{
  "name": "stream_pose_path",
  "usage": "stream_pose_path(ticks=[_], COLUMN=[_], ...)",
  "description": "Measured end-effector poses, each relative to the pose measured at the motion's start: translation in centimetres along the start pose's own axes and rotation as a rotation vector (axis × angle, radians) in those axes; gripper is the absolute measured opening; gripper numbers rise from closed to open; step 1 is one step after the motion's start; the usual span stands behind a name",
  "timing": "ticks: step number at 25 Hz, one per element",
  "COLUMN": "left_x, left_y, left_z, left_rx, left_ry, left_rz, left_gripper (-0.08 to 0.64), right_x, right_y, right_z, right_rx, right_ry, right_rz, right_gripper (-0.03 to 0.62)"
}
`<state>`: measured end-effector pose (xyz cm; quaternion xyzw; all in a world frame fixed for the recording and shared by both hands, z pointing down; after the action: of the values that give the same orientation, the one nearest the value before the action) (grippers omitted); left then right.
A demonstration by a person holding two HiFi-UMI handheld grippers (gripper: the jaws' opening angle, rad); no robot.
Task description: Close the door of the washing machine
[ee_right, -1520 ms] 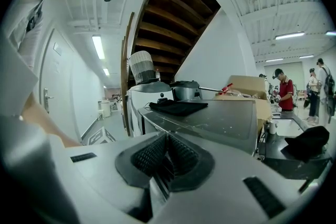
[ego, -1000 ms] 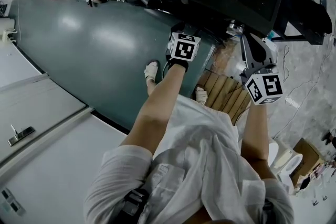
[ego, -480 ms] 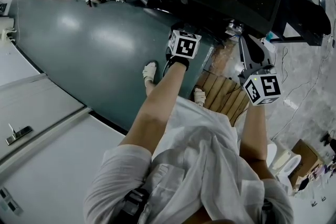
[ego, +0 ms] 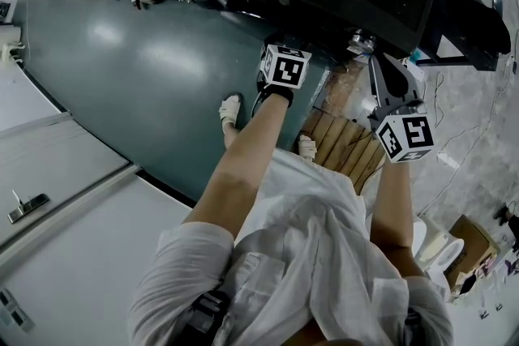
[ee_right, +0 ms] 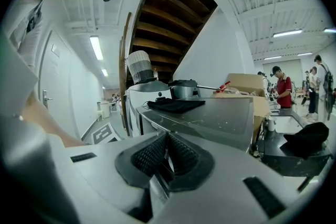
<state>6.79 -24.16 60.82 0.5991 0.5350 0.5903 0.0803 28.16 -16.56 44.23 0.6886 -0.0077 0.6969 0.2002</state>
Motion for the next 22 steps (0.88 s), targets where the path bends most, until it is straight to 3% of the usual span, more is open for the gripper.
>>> stream_pose_path(ticks=[16,22], left_x=[0.4,-0.9], left_y=[-0.3,-2.9], left_z=[-0.4,0.5], left_rx=[0.026,0.057], left_ry=[0.003,0.05], left_rz=[0.018,0.089], left_gripper=[0.272,0.225], right_x=[-0.4,-0.9], right_y=[-3.6,-5.4], right_z=[-0.1,-0.2], right_rx=[0.028,0.031], right_ry=[-0.021,-0.022], right_rz=[0.006,0.021], right_gripper=[0.031,0.031])
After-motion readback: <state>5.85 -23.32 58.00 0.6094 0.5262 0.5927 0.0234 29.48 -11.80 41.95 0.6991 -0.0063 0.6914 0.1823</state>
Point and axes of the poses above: the fingertips, and each gripper's own axes: y forward along the fingers, z to its right, x out of its underside, the point moved 8 cm from there along -y, backward along the fingers, and after that the axes turned 14 degrees about x, right-handed, at the moved point
